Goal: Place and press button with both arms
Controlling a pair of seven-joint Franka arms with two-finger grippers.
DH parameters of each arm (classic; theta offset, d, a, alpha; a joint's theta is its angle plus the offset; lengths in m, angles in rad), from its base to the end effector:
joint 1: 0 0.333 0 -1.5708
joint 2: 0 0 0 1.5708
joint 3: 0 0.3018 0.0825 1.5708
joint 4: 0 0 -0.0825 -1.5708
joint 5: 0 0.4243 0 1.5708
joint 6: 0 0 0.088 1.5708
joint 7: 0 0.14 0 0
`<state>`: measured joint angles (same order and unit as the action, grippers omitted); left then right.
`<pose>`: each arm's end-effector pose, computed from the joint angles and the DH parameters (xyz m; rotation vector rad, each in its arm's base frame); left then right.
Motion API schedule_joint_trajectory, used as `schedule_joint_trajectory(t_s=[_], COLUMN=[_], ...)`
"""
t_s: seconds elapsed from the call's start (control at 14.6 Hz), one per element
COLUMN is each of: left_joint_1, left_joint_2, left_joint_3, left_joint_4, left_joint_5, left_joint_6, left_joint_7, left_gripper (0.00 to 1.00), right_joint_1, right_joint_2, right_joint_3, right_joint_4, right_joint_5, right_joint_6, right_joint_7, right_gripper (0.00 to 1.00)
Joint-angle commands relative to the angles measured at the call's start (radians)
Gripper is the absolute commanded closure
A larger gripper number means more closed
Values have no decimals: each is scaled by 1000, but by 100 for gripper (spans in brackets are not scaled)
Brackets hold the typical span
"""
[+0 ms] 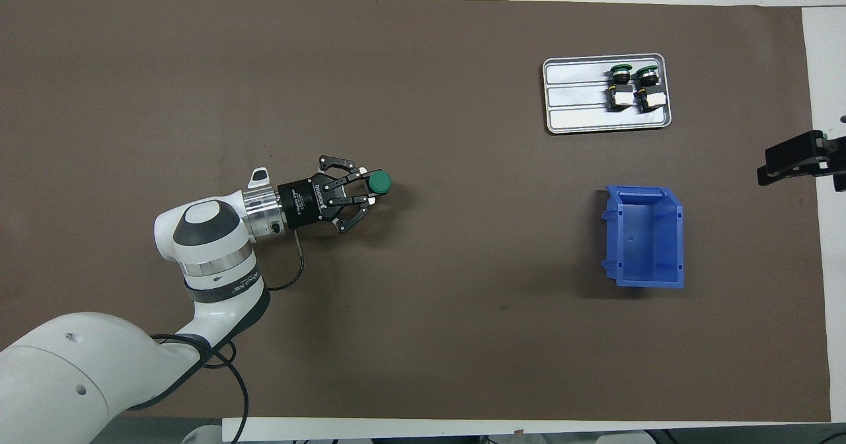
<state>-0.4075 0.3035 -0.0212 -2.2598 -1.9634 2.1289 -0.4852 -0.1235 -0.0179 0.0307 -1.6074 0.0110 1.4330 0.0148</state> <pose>0.4946 -0.2998 0.1771 1.2772 1.4555 -0.9062 0.5657 -0.0509 0.5588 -3.1111 0.1666 0.2435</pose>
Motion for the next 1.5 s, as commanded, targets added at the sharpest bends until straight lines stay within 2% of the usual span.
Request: schedule_joint_trajectory(t_s=[0.0, 0.27, 0.34, 0.82, 0.96, 1.09, 1.16, 1.43], left_joint_1=[-2, -2, -2, -13, -17, -33, -34, -48], left_joint_2=[5, 3, 3, -1, -18, -38, -46, -76], left_joint_3=[0, -2, 0, -2, -2, 0, 1, 1], left_joint_4=[-18, -23, -23, -23, -23, -23, -26, -29], left_joint_5=[-32, -32, -32, -32, -32, -29, -26, -11], left_joint_6=[-4, -3, 0, 35, 77, 118, 124, 167], left_joint_7=[39, 46, 46, 43, 33, 30, 27, 10], left_gripper=[76, 71, 63, 46, 39, 36, 29, 26], right_joint_1=[-1, -1, -1, -1, -1, -1, -1, -1], right_joint_2=[-24, -24, -24, -24, -24, -24, -24, -24], right_joint_3=[-2, -2, 0, -2, -2, 0, 0, 0], right_joint_4=[-29, -28, -28, -28, -29, -28, -28, -28], right_joint_5=[-2, -2, -2, -2, -2, -2, -2, -2], right_joint_6=[10, 11, 11, 11, 11, 10, 11, 11], right_joint_7=[5, 5, 5, 5, 5, 5, 5, 5], right_gripper=[1, 1, 1, 1, 1, 1, 1, 1])
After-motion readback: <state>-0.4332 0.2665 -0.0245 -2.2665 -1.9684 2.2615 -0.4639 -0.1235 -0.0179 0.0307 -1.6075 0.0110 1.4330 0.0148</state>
